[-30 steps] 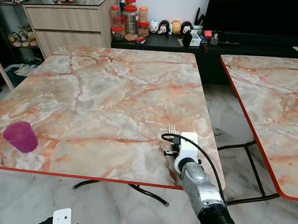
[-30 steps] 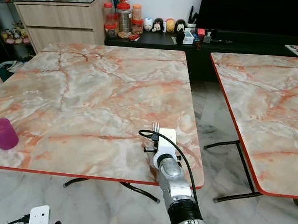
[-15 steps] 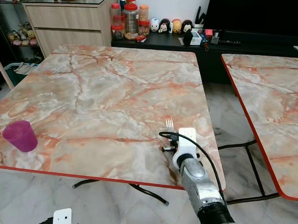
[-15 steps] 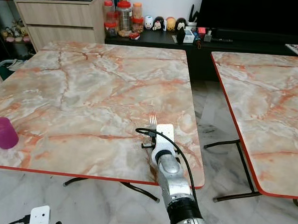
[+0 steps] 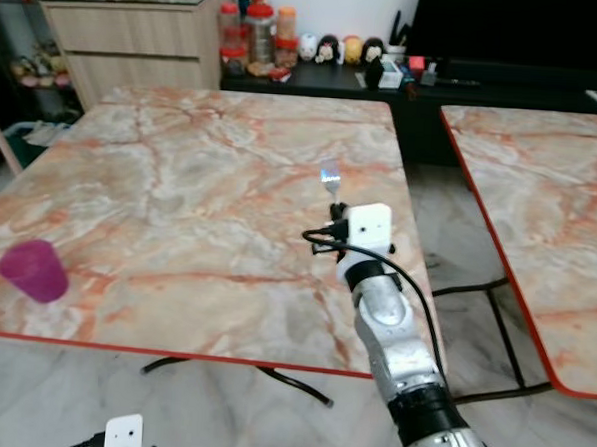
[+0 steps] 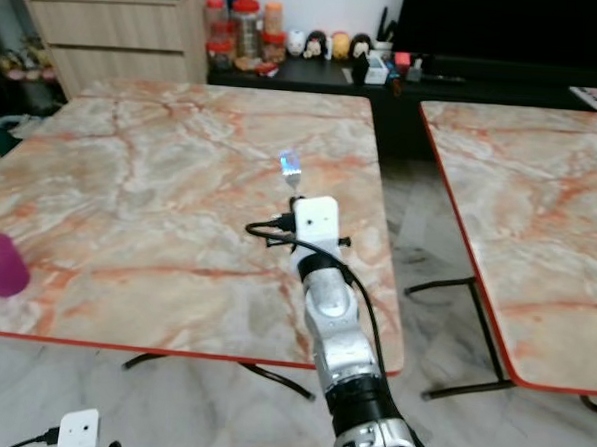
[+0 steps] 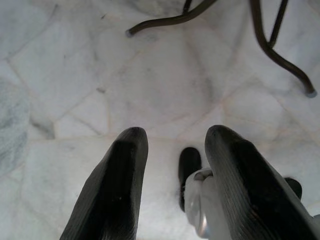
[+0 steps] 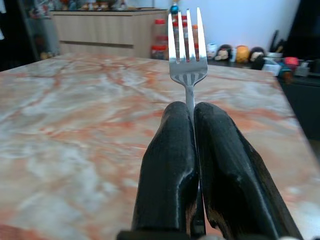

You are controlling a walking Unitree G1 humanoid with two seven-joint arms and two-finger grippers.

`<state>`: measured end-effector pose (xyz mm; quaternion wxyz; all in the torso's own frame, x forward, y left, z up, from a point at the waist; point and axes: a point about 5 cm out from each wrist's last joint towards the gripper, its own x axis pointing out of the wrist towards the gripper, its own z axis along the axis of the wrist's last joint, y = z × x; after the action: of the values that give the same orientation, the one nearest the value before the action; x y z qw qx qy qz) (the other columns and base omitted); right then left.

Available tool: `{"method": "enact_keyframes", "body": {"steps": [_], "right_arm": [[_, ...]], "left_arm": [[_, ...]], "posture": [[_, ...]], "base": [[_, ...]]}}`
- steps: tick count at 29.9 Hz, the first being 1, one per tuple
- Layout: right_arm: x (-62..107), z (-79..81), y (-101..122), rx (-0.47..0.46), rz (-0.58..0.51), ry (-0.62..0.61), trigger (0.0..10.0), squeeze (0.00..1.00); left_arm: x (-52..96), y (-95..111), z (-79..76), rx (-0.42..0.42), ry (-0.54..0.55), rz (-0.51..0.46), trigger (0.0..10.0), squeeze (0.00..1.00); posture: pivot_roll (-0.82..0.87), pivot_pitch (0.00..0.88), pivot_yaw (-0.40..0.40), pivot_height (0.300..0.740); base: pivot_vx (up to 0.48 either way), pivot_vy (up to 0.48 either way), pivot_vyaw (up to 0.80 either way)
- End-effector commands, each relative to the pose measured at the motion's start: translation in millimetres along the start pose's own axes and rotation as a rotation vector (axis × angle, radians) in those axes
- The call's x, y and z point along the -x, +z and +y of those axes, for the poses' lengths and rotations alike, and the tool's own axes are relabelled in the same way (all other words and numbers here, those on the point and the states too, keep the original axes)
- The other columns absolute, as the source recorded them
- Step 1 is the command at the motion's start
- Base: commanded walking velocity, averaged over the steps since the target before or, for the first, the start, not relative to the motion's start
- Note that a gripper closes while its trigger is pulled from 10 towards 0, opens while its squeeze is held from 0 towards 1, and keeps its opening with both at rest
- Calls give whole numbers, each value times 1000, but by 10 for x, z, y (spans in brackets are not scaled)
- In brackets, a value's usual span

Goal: Setting the table

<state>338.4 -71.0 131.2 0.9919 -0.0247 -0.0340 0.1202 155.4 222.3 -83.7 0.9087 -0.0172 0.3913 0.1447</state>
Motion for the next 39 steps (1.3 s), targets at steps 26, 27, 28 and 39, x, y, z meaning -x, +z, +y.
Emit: {"method": "enact_keyframes", "body": {"steps": [26, 27, 28, 39], "right_arm": [[-26, -171, 90, -1, -48, -72, 10000, 0], [-25, -182, 93, 0, -49, -75, 10000, 0], [-25, -182, 93, 0, -49, -75, 10000, 0], [-29, -218, 114, 1, -55, -90, 10000, 0]], "left_arm": [[11, -40, 59, -30, 17, 22, 10000, 0], [14, -49, 49, -28, 16, 24, 10000, 0], [14, -49, 49, -28, 16, 24, 10000, 0], [15, -56, 22, -21, 13, 28, 10000, 0]], "posture": [[-5, 0, 21, 732], [-9, 0, 23, 732], [-9, 0, 23, 732], [-20, 0, 25, 732]], "base": [[0, -470, 0], [0, -469, 0], [0, -469, 0], [0, -469, 0]]}}
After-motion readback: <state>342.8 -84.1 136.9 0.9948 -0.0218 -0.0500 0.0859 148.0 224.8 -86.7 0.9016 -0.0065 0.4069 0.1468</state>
